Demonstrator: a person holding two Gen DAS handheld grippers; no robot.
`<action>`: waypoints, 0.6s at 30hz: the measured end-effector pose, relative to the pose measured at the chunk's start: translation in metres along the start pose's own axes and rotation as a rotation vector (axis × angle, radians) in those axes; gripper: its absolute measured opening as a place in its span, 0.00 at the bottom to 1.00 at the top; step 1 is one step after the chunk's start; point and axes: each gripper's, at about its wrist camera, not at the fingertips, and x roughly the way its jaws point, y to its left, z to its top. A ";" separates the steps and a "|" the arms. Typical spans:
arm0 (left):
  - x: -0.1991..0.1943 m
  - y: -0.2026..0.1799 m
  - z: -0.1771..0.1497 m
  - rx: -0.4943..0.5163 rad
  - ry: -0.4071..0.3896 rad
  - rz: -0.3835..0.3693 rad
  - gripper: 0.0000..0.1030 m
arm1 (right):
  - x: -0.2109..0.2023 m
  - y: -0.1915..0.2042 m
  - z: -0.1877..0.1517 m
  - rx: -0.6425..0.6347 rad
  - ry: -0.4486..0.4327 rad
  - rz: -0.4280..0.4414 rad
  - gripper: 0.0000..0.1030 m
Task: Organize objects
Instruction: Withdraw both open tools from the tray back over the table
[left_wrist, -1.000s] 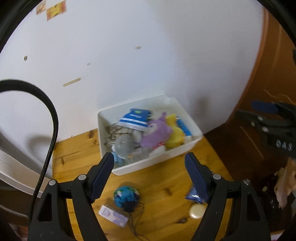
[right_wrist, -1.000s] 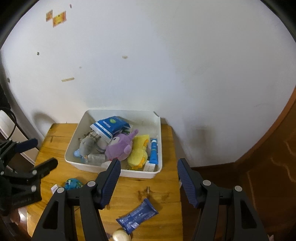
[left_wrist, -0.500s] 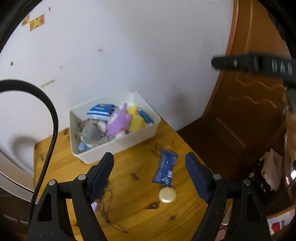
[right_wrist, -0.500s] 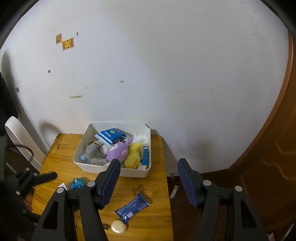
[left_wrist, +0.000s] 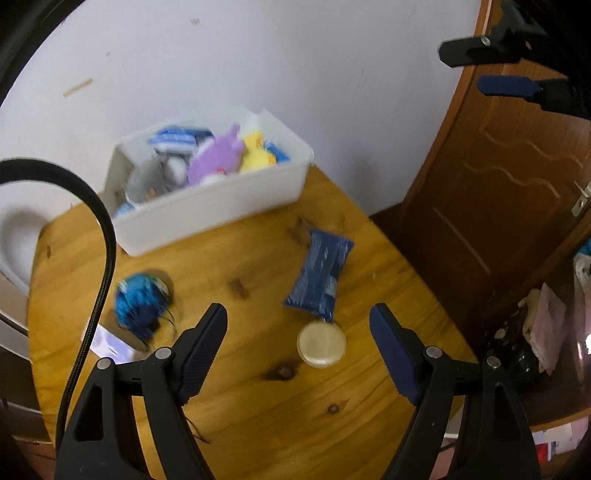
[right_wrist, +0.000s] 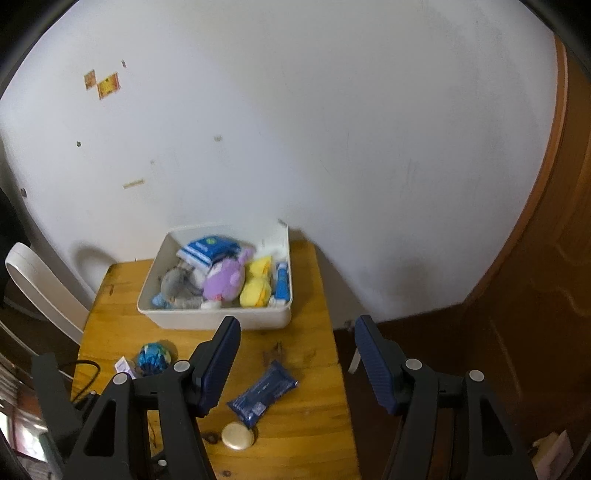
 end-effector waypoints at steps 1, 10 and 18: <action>0.007 -0.002 -0.005 0.002 0.015 -0.002 0.80 | 0.007 -0.001 -0.005 0.010 0.015 0.008 0.64; 0.041 -0.004 -0.032 -0.015 0.060 0.004 0.80 | 0.072 -0.010 -0.055 0.092 0.170 0.071 0.64; 0.068 -0.012 -0.045 -0.029 0.099 -0.001 0.80 | 0.119 -0.007 -0.093 0.137 0.296 0.118 0.64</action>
